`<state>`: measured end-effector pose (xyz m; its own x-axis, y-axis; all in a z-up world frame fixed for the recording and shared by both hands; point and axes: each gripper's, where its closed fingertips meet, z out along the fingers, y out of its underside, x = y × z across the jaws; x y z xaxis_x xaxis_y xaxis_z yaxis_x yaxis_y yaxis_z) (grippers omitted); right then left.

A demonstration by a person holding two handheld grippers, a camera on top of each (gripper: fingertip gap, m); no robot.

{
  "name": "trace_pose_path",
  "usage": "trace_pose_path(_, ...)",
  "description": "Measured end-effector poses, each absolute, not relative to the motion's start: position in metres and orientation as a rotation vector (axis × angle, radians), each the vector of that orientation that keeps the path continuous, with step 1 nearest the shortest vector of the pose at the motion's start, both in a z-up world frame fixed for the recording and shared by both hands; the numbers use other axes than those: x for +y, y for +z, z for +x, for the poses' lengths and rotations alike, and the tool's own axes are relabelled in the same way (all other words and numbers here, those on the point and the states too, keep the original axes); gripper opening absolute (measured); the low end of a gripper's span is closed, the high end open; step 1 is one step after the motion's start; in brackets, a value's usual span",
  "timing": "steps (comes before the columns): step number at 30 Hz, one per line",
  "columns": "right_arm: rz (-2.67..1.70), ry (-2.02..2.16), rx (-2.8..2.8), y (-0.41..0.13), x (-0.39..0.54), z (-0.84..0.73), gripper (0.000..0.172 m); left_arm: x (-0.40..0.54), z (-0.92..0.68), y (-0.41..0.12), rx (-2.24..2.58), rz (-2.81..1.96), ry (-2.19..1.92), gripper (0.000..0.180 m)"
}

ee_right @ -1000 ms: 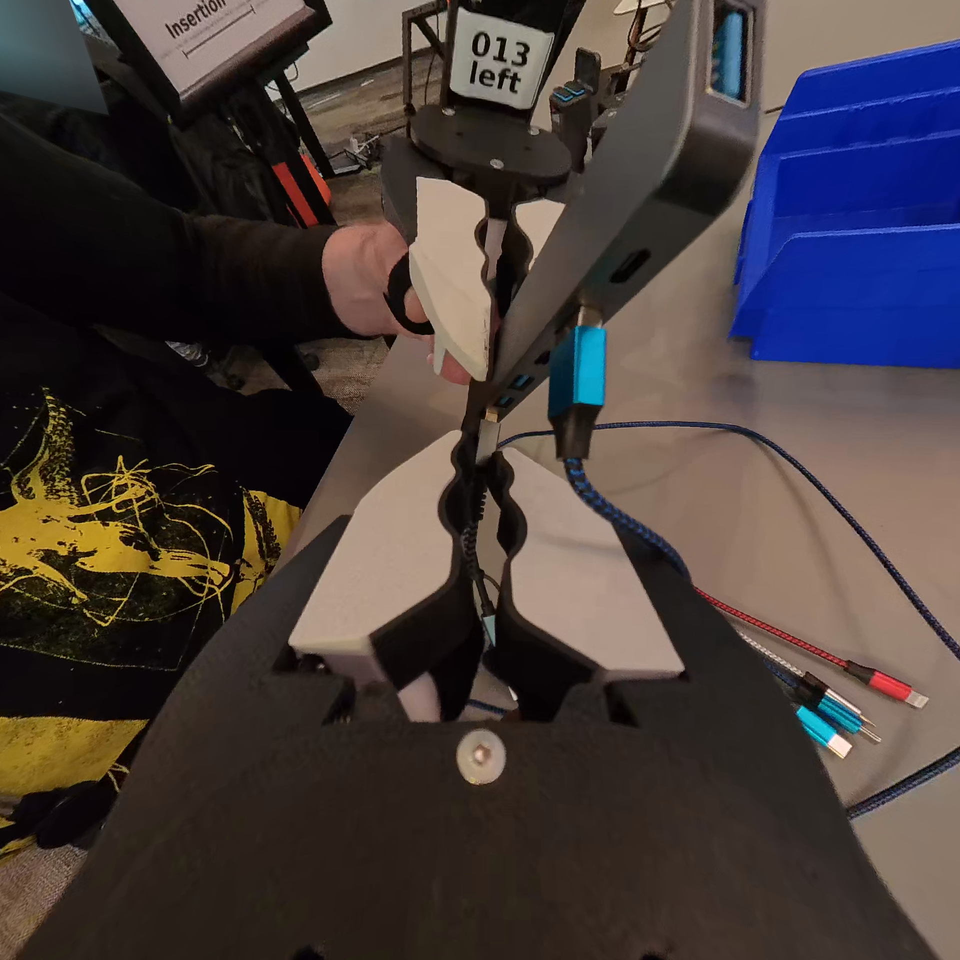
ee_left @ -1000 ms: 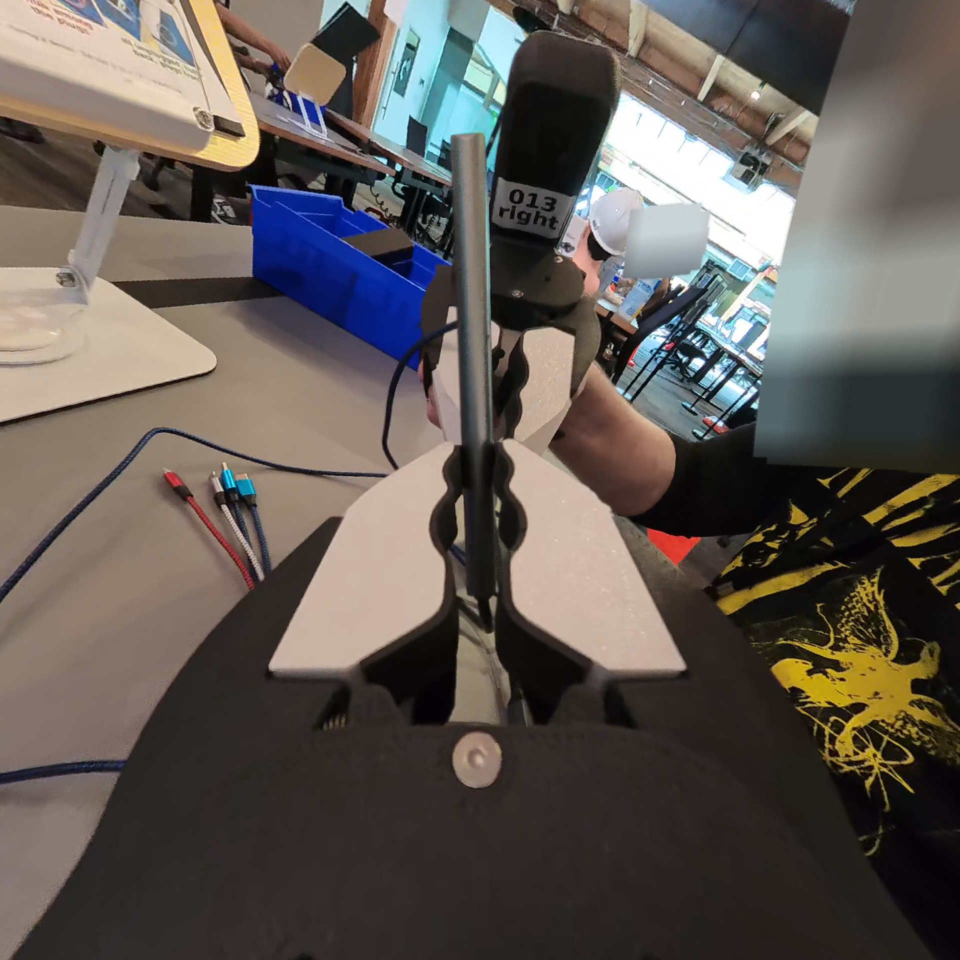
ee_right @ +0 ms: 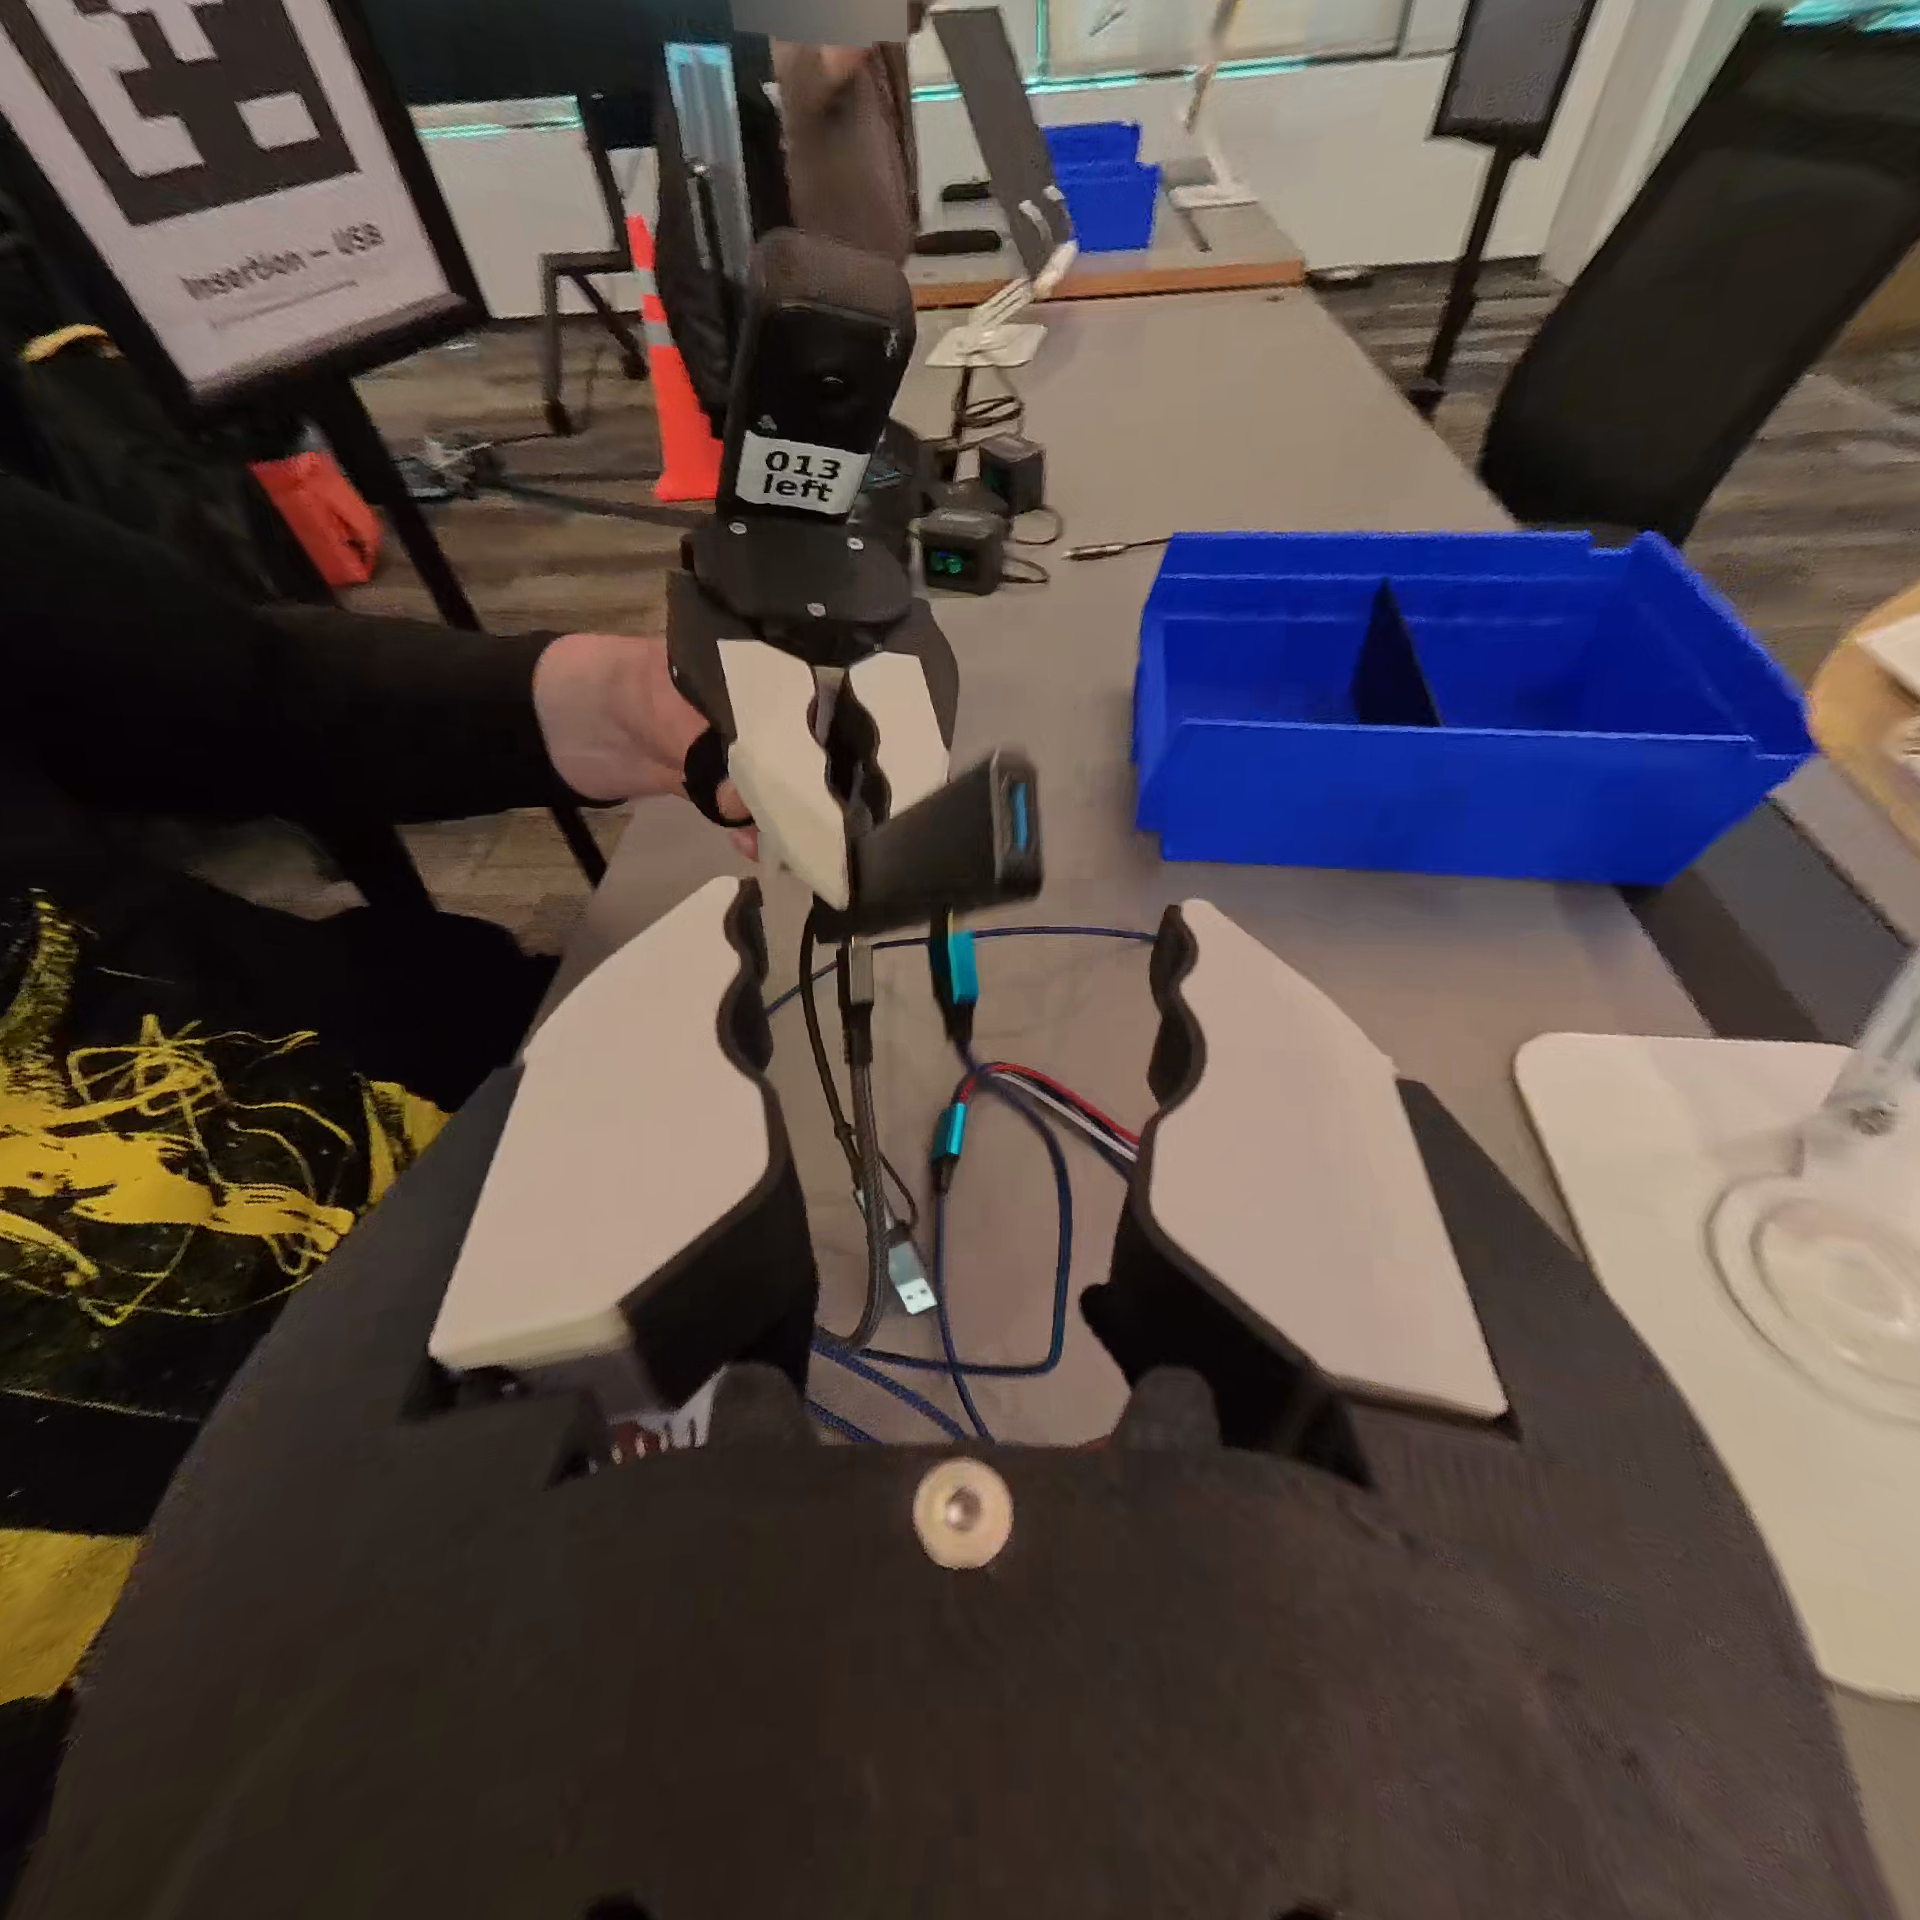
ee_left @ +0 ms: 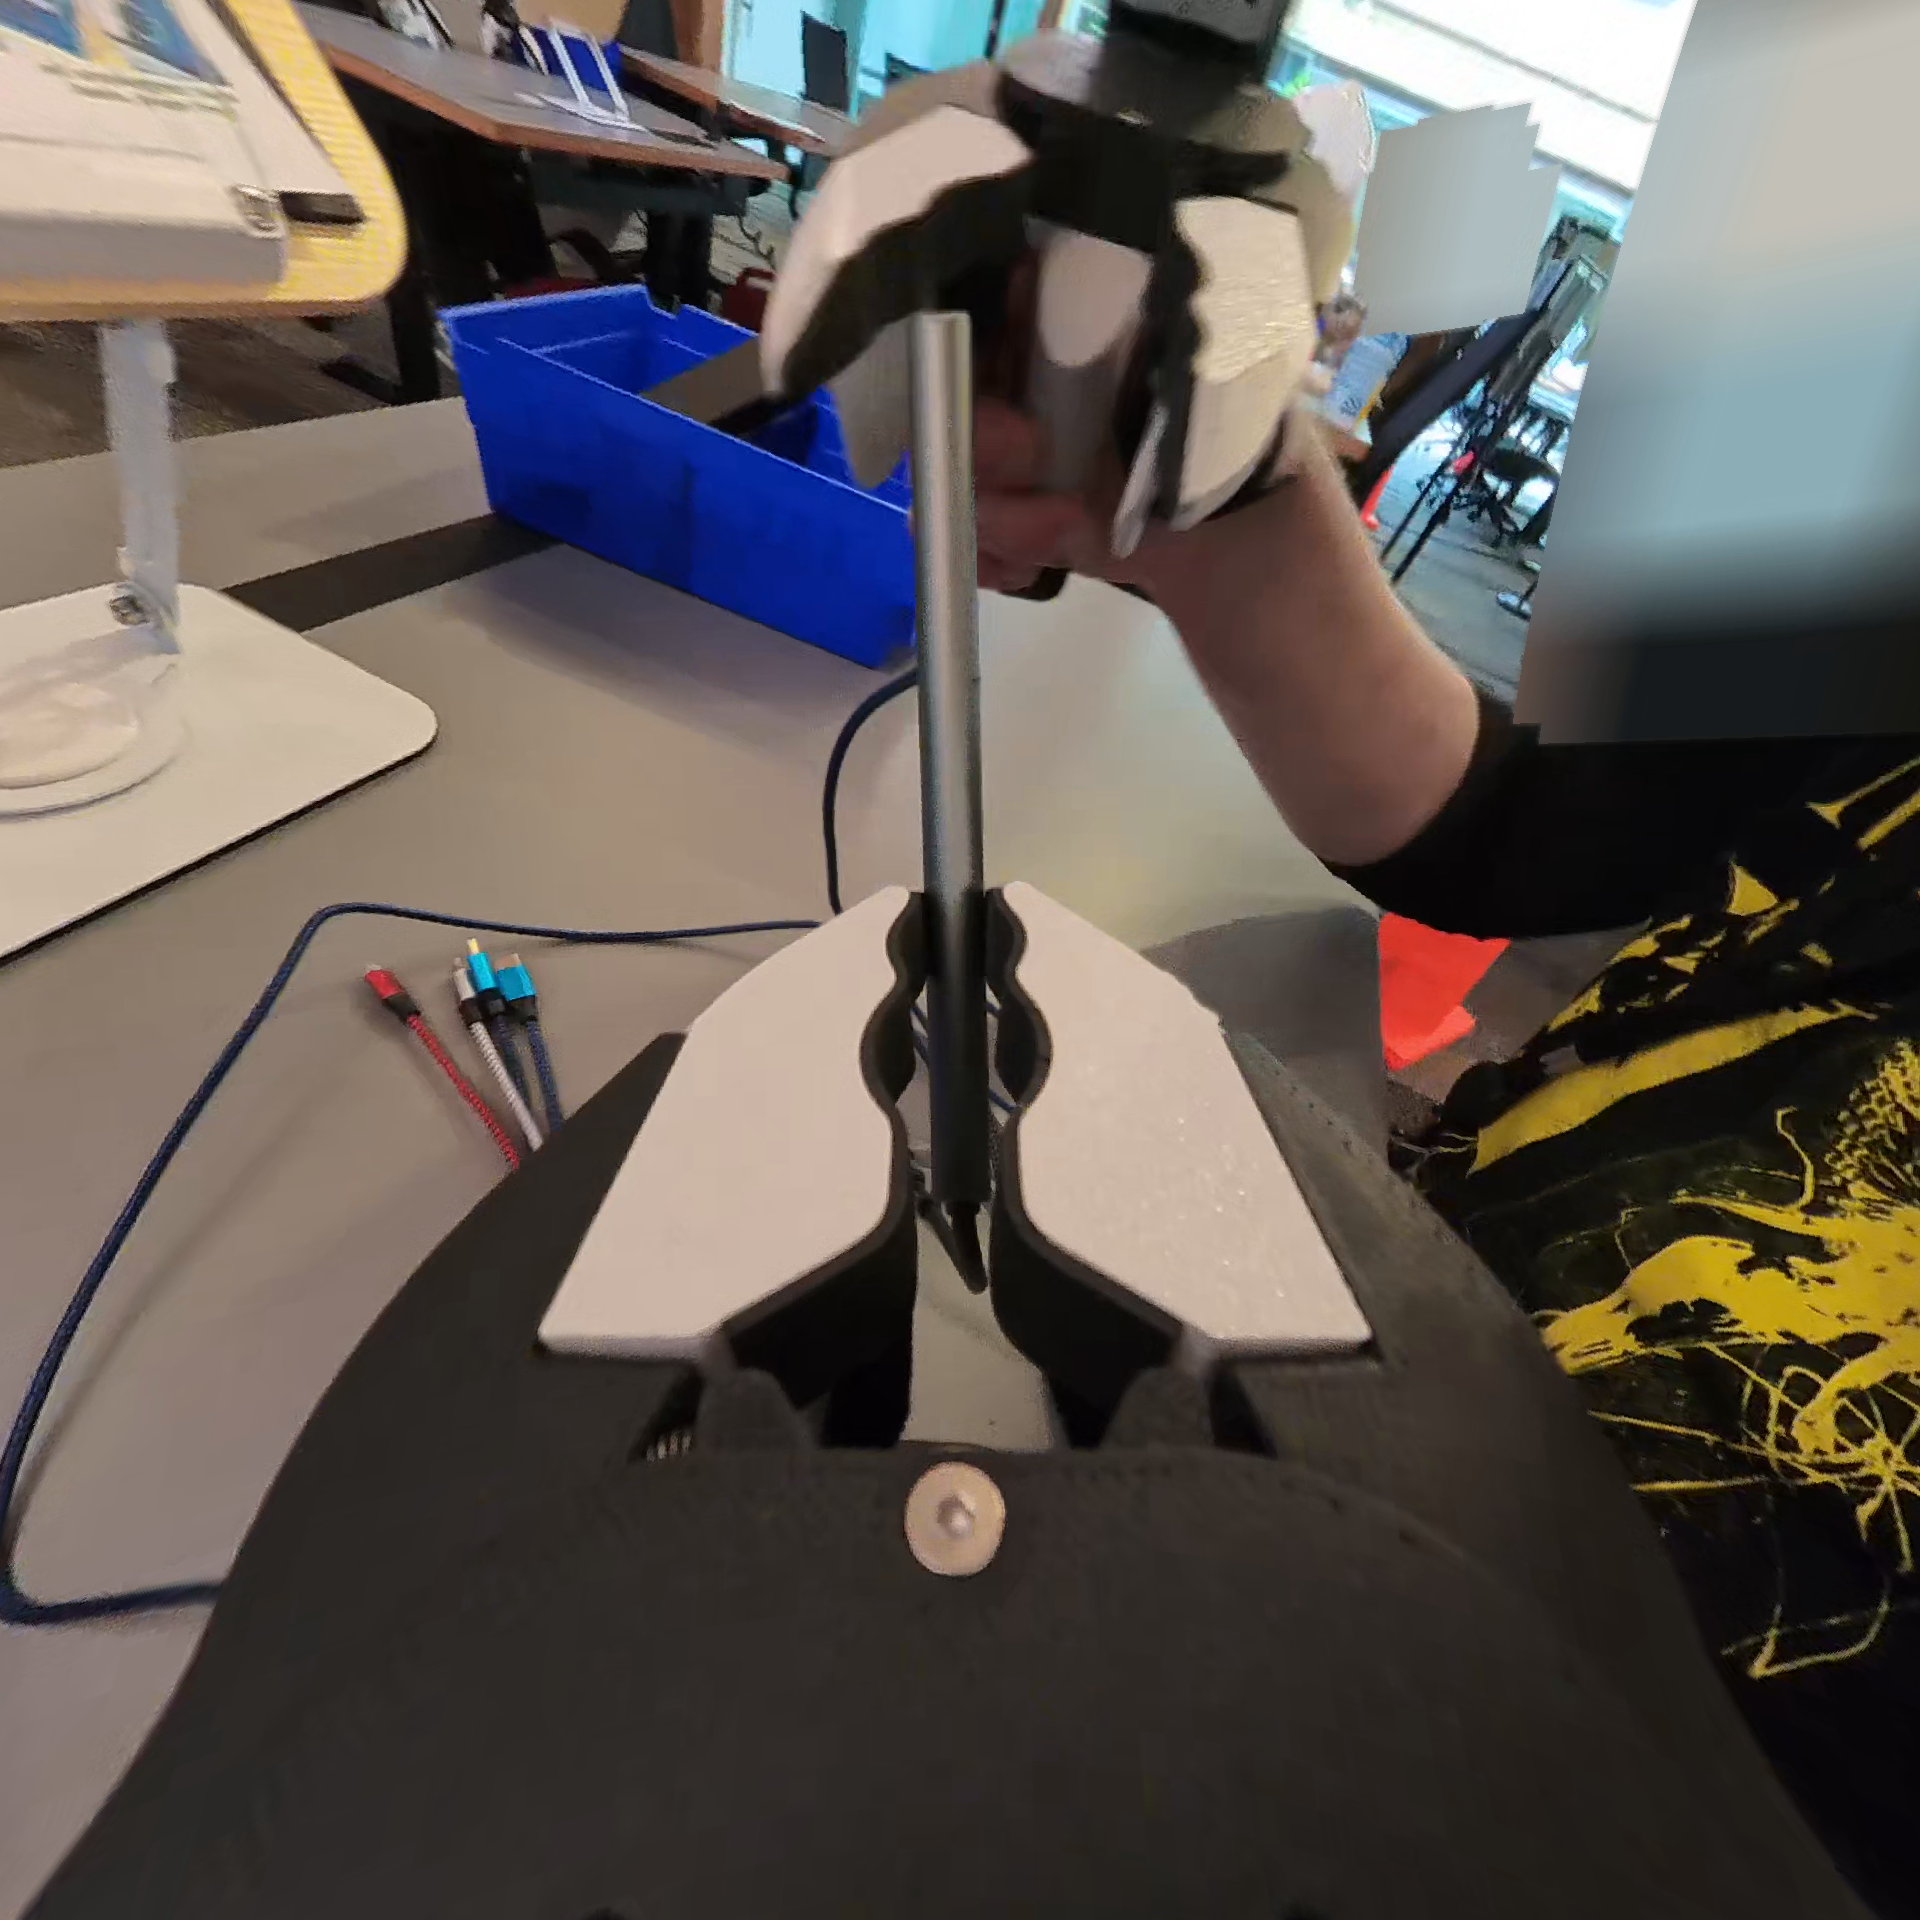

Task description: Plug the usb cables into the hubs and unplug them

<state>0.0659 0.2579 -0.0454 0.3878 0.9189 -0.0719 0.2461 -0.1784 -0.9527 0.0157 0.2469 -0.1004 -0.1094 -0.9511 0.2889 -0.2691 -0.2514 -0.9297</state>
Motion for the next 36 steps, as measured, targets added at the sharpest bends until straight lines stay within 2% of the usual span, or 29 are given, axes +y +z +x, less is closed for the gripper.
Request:
trace_pose_path(2, -1.703, 0.911, -1.121, -0.057, 0.259, 0.052, 0.062, 0.236, 0.021, -0.1, 1.414, -1.513, -1.399, 0.011)
trace_pose_path(5, -1.696, 1.09, -1.23, -0.066, 0.246, 0.033, 0.012, 0.235, 0.023, -0.107, 1.449, -1.532, -1.347, 0.011)
trace_pose_path(6, -1.691, 1.084, -1.24, -0.066, 0.244, 0.031, 0.01, 0.235, 0.022, -0.107, 1.448, -1.535, -1.346, 0.011)
trace_pose_path(17, -1.694, 1.001, -1.016, -0.048, 0.261, 0.084, 0.01, 0.29, -0.023, -0.102, 1.251, -1.615, -1.286, 0.021)
trace_pose_path(26, -1.558, 0.691, -0.823, 0.049, 0.253, 0.17, 0.01, 0.324, -0.045, -0.134, 1.137, -1.729, -1.24, 0.021)
trace_pose_path(36, -1.515, 0.095, -0.568, 0.147, 0.292, 0.342, 0.01, 0.325, -0.039, -0.16, 1.155, -1.799, -1.213, 0.021)
